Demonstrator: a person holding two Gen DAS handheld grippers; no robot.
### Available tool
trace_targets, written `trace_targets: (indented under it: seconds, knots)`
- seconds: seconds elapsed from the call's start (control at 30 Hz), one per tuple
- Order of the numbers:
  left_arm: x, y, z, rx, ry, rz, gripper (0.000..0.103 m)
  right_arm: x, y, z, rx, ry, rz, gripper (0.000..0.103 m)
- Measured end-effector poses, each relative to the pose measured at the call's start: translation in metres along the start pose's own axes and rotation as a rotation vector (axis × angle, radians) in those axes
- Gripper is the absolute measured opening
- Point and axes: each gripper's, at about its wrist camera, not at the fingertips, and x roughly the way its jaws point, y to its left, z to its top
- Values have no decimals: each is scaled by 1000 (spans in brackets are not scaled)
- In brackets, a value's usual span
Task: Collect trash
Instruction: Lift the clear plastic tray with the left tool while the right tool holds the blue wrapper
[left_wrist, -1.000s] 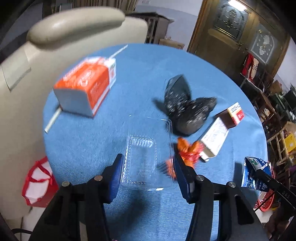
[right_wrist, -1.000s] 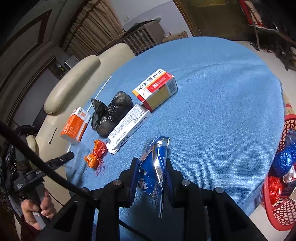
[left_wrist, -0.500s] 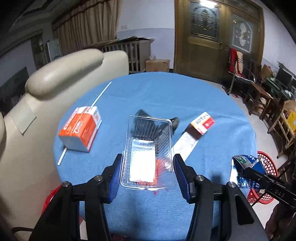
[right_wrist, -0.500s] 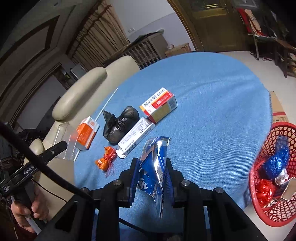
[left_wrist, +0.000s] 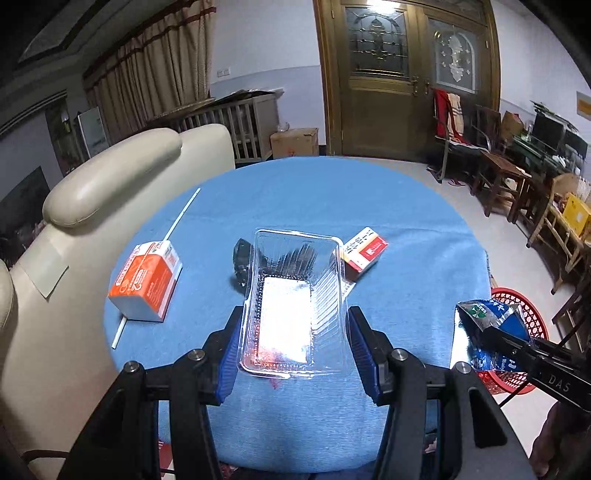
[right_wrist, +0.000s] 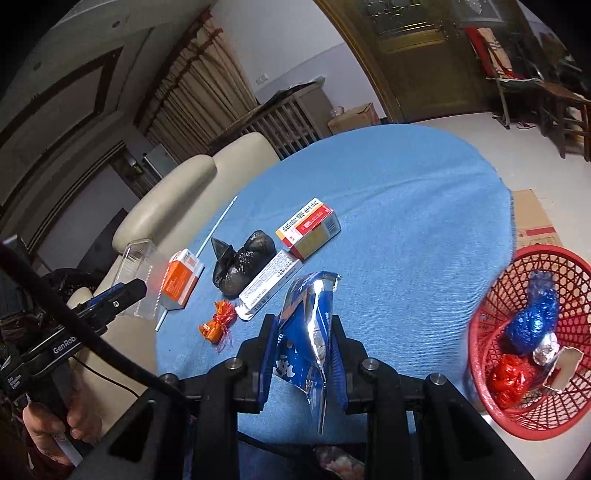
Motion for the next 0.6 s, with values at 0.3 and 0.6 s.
trace_targets:
  seconds: [0.3,0.6]
  knots:
    - [-1,-21,-1,45,-1,-2,56,-12,-11,-2,26,-21,1,29]
    - [-1,-34,-3,72,5,-6,56,-15,-17,-3,43,-28,5,29]
